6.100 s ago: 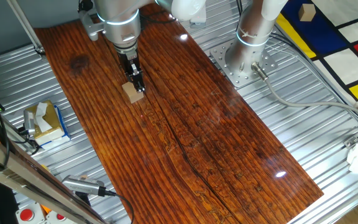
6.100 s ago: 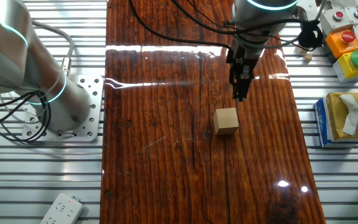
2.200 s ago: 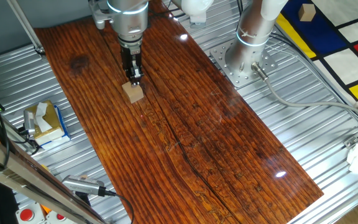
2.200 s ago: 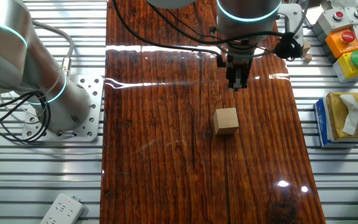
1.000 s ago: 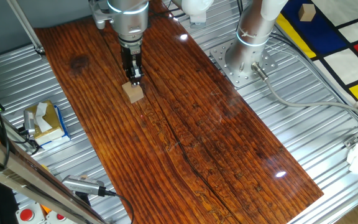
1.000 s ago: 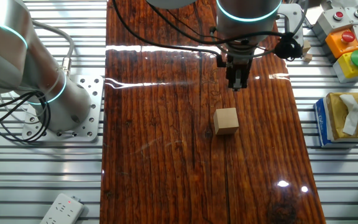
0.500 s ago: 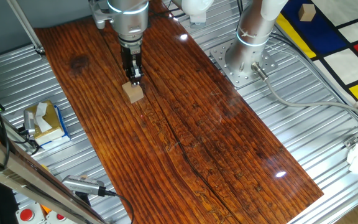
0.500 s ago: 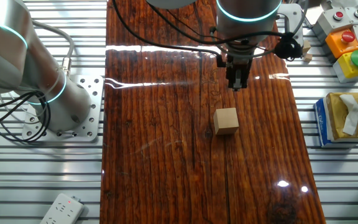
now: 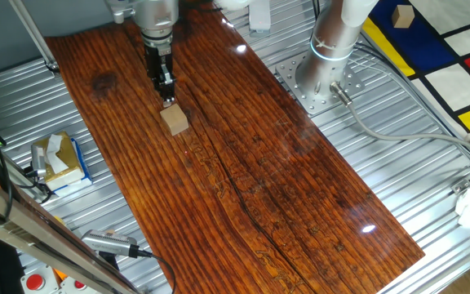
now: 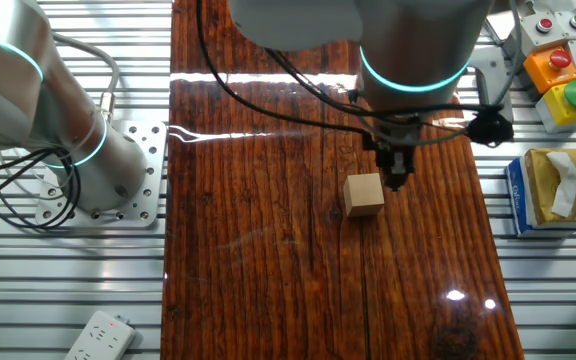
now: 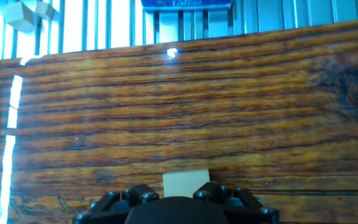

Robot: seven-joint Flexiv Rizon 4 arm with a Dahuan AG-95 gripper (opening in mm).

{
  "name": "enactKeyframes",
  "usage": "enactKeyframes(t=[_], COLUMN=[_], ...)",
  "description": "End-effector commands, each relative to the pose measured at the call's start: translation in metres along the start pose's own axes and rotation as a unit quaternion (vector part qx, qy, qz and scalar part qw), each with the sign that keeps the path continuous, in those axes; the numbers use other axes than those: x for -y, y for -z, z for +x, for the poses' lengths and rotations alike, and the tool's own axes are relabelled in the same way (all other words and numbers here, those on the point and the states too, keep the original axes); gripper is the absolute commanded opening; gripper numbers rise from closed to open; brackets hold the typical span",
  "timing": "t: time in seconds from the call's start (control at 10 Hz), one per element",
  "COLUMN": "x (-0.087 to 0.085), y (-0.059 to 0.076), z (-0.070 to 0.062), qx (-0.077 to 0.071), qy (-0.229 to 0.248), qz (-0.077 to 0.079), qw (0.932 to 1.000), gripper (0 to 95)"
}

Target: Pick up the small block on the left and move it to the right

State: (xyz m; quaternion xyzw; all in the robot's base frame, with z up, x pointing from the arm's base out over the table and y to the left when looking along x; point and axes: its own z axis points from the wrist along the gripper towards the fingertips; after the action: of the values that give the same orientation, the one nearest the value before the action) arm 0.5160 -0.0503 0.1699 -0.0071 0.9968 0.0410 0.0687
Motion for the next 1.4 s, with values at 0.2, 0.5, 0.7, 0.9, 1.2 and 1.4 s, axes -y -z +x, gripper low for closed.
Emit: enactKeyframes(t=[0.2, 0.5, 0.7, 0.9, 1.2, 1.4], x=[-0.002, -0.012, -0.022, -0.029, -0.033, -0.036], y=[0.004, 0.005, 0.001, -0.003, -0.003, -0.001], z=[0.003, 0.003, 0.005, 0.006, 0.008, 0.011], qx=[-0.007, -0.013, -0.010, -0.008, -0.008, -0.004], qy=[-0.014, -0.022, -0.029, -0.034, -0.041, -0.049], qz=[-0.001, 0.002, 0.004, 0.005, 0.004, 0.001], qw=[0.9999, 0.9997, 0.9995, 0.9994, 0.9991, 0.9988], gripper=[57.0, 57.0, 57.0, 57.0, 57.0, 57.0])
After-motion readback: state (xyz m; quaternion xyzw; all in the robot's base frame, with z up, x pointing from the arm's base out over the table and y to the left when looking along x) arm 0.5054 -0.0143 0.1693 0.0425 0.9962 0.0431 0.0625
